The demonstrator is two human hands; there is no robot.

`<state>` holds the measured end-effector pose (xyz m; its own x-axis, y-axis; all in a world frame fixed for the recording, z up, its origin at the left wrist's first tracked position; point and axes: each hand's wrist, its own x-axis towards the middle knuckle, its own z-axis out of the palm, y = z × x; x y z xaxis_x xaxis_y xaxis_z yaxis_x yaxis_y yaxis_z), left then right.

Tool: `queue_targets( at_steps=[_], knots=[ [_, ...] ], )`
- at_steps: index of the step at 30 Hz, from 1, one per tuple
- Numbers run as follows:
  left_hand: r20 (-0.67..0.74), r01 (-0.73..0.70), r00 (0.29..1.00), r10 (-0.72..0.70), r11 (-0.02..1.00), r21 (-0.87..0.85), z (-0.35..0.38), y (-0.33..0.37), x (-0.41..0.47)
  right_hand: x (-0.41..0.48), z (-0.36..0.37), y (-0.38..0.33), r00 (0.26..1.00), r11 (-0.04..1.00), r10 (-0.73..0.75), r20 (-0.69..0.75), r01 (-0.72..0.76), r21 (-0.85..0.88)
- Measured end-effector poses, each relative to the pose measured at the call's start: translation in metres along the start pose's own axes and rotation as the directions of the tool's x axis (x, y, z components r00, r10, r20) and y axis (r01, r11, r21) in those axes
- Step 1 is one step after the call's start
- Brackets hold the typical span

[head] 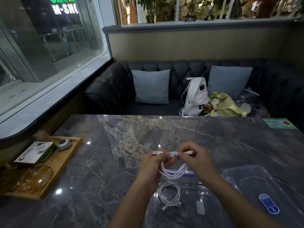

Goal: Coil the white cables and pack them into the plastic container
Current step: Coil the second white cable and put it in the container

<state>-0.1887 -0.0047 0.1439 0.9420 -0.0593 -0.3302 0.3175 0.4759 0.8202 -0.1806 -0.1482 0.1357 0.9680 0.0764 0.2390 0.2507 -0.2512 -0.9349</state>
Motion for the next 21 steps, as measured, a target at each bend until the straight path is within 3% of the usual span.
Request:
queue_targets(
  at_steps=[3,5,11,13,15,18,21],
  knots=[
    [-0.048,0.083,0.995,-0.089,0.989,-0.12,-0.001,-0.002,0.002,0.0,-0.006,0.0,0.991,0.989,-0.124,0.054,0.127,-0.069],
    [-0.075,0.128,0.987,-0.14,0.982,-0.14,-0.002,-0.003,0.003,-0.002,-0.012,0.0,0.974,0.968,-0.153,0.165,0.181,-0.171],
    [-0.036,0.266,0.958,-0.283,0.932,-0.245,-0.01,-0.006,0.005,-0.005,-0.033,-0.007,0.812,0.879,0.072,0.579,0.222,-0.422],
    [0.03,0.359,0.931,-0.364,0.899,-0.252,-0.012,-0.008,0.004,-0.006,-0.036,-0.003,0.791,0.81,0.078,0.607,0.304,-0.501],
    [0.115,0.428,0.903,-0.414,0.889,-0.163,-0.012,-0.012,0.003,-0.007,-0.038,-0.001,0.831,0.813,0.001,0.557,0.324,-0.484],
    [0.178,0.443,0.888,-0.423,0.891,-0.094,-0.012,-0.017,0.002,-0.011,-0.045,0.003,0.913,0.937,0.031,0.408,0.115,-0.33],
    [0.245,0.302,0.919,-0.309,0.951,0.066,-0.011,-0.019,0.001,-0.017,-0.05,0.01,0.942,0.983,0.18,0.283,-0.181,-0.024]
  ],
)
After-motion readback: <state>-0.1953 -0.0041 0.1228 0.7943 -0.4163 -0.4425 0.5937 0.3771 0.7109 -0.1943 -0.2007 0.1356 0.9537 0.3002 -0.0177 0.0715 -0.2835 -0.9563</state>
